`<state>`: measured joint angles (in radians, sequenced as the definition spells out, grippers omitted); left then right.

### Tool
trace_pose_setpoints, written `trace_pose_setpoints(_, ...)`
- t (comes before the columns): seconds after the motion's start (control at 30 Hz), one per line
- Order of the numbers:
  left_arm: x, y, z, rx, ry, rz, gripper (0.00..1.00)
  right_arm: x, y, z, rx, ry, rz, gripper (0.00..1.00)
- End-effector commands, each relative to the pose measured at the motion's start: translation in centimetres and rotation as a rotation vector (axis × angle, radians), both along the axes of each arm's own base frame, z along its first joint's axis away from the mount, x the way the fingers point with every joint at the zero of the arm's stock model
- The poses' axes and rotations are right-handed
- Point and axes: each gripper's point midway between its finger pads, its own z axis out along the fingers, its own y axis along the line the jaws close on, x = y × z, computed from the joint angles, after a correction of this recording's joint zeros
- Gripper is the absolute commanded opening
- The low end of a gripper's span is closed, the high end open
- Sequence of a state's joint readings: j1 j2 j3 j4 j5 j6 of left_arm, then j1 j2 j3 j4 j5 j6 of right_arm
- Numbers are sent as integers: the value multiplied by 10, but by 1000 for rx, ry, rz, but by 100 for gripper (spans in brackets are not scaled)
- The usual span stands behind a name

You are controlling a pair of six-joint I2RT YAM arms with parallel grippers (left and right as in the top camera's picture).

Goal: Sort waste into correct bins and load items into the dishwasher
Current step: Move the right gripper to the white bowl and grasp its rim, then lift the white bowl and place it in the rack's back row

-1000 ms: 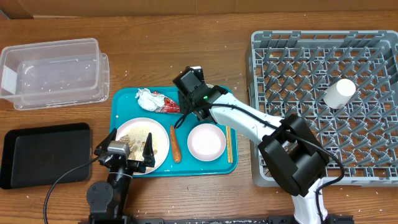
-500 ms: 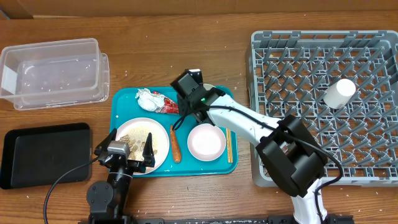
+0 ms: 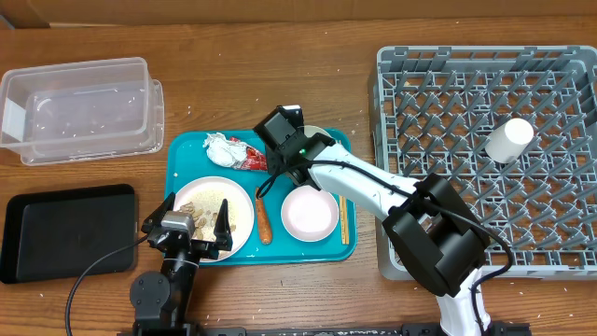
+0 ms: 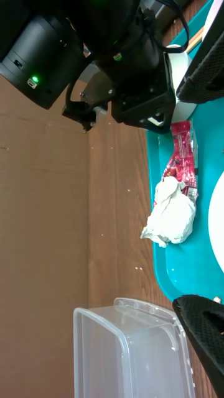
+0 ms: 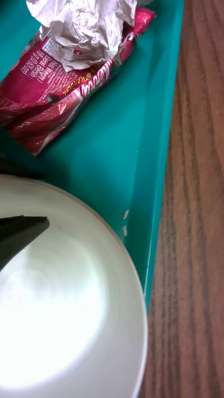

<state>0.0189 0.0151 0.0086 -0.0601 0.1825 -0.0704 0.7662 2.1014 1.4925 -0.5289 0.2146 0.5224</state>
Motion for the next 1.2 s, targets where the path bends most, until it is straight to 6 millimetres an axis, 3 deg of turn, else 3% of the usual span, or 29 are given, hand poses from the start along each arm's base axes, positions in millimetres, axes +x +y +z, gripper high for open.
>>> trace_pose_setpoints(0.0, 0, 0, 0, 23, -9, 2, 100, 7, 6, 10, 9, -25, -5, 19)
trace_pose_setpoints(0.2, 0, 0, 0, 23, -9, 2, 100, 5, 4, 13, 5, -20, -5, 13)
trace_pose_setpoints(0.3, 0, 0, 0, 23, -9, 2, 100, 6, 5, 25, 20, -35, -5, 4)
trace_pose_setpoints(0.53, 0, 0, 0, 23, -9, 2, 100, 8, 8, 77, 93, -107, -3, 4)
trace_pose_setpoints(0.67, 0, 0, 0, 23, -9, 2, 100, 7, 1, 124, 146, -170, -5, 4)
trace_pose_setpoints(0.8, 0, 0, 0, 23, -9, 2, 100, 13, -27, 185, 206, -266, -34, 4)
trace_pose_setpoints(0.97, 0, 0, 0, 23, -9, 2, 100, 18, -92, 245, 284, -315, -96, 4)
trace_pose_setpoints(1.03, 0, 0, 0, 23, -9, 2, 100, 22, -117, 254, 329, -300, -93, 4)
trace_pose_setpoints(1.17, 0, 0, 0, 23, -9, 2, 100, 30, -153, 248, 446, -208, -3, 4)
